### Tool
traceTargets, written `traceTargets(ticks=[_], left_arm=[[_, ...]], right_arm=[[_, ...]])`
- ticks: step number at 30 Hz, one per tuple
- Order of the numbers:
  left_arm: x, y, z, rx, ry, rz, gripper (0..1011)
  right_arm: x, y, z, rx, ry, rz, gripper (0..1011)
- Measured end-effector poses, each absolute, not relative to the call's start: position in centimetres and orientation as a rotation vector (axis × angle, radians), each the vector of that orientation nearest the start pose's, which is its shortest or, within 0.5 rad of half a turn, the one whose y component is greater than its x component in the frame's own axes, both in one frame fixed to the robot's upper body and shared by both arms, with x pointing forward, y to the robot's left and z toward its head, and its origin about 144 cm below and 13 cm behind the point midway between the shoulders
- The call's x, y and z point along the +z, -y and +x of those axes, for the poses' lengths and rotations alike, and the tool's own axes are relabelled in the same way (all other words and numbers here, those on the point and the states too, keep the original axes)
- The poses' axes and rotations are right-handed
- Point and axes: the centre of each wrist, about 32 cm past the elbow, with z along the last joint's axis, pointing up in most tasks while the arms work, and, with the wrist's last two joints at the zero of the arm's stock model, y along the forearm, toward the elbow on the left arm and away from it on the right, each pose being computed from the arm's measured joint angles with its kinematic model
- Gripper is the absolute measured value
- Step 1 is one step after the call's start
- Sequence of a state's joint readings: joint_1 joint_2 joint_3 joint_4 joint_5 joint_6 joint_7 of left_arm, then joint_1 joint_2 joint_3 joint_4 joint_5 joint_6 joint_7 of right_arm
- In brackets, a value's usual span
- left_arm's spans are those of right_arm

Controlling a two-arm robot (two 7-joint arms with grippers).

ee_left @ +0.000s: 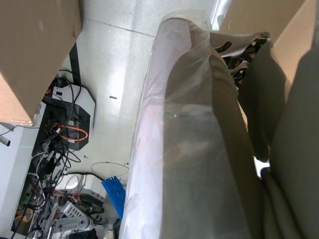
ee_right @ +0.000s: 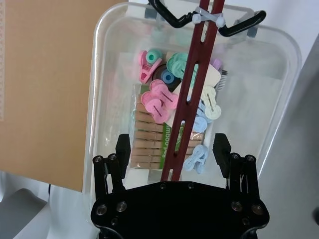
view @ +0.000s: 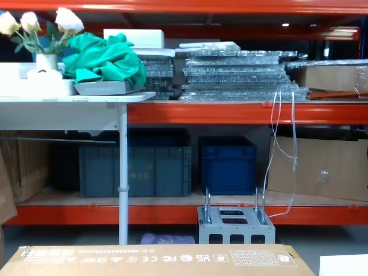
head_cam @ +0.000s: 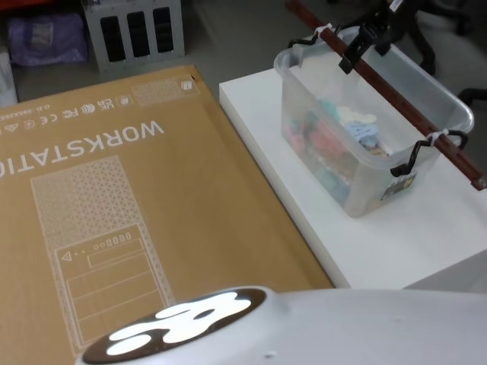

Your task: Use one hand to grasp the basket and place it at the designated location.

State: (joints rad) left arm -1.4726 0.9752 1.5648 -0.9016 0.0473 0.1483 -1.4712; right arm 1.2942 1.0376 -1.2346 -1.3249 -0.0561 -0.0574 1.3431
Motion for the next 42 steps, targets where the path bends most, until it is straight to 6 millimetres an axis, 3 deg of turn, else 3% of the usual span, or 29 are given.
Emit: traceTargets(ticks=[19,30,42], left_arm=[[139.6,-49.6,61.6,0.178,-0.165,1.629,0],[139.6,-49.6,61.6,0.178,-0.165,1.629,0],[139.6,-49.6,61.6,0.178,-0.165,1.629,0]], right_arm=[[145.6,38.3,55.3,-0.072,0.531,-1.487,1001],[146.2,38.9,53.7,-0.131,0.533,-1.501,1001],[146.2,39.0,53.6,-0.14,0.528,-1.502,1001]])
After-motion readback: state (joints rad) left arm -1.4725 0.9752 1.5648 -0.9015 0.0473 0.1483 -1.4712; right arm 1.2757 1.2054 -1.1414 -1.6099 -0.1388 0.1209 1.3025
